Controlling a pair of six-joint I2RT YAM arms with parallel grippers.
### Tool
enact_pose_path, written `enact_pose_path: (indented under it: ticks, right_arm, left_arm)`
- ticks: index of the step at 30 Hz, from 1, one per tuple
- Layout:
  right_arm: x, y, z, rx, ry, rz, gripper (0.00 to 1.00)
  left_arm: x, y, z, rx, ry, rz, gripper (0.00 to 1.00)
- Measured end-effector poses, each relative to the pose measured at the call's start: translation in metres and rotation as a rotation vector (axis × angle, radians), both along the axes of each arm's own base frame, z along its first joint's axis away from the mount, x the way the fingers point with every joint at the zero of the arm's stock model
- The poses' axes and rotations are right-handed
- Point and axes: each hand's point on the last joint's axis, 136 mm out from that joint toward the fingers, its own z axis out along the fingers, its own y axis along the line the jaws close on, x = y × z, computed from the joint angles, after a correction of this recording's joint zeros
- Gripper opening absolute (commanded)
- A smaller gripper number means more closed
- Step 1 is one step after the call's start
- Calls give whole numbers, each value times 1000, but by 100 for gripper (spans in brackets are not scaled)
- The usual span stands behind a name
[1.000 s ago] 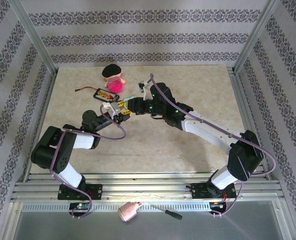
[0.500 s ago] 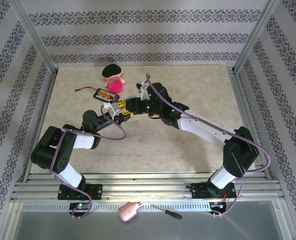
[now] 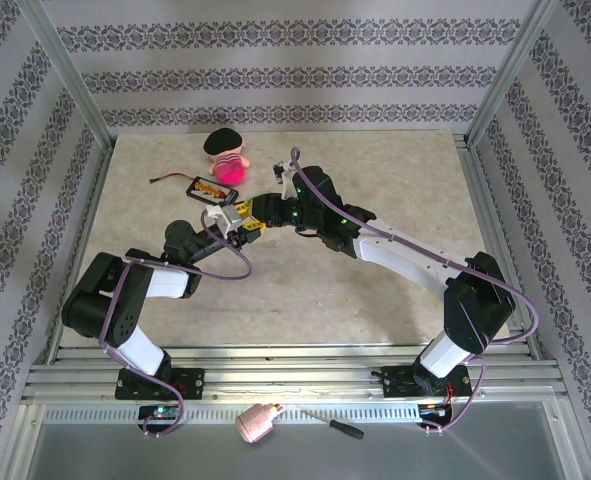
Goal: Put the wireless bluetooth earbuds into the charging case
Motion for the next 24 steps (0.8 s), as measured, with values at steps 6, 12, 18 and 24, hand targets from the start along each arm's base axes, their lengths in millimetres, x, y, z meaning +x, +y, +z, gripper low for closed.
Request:
enact_pose_path:
  ticks: [6, 12, 18, 24]
  right_arm:
    - [0, 1, -5, -4, 7, 3, 21]
    - [0, 2, -4, 2, 7, 10, 33]
    - [-1, 2, -1, -2, -5, 12, 40]
    - [-4, -4, 1, -19, -21, 7, 49]
  left_arm:
    - [1, 0, -1, 0, 3, 3, 20]
    - [1, 0, -1, 0, 6, 5, 20]
    - [1, 0, -2, 1, 10, 4, 20]
    - [1, 0, -1, -1, 11, 4, 20]
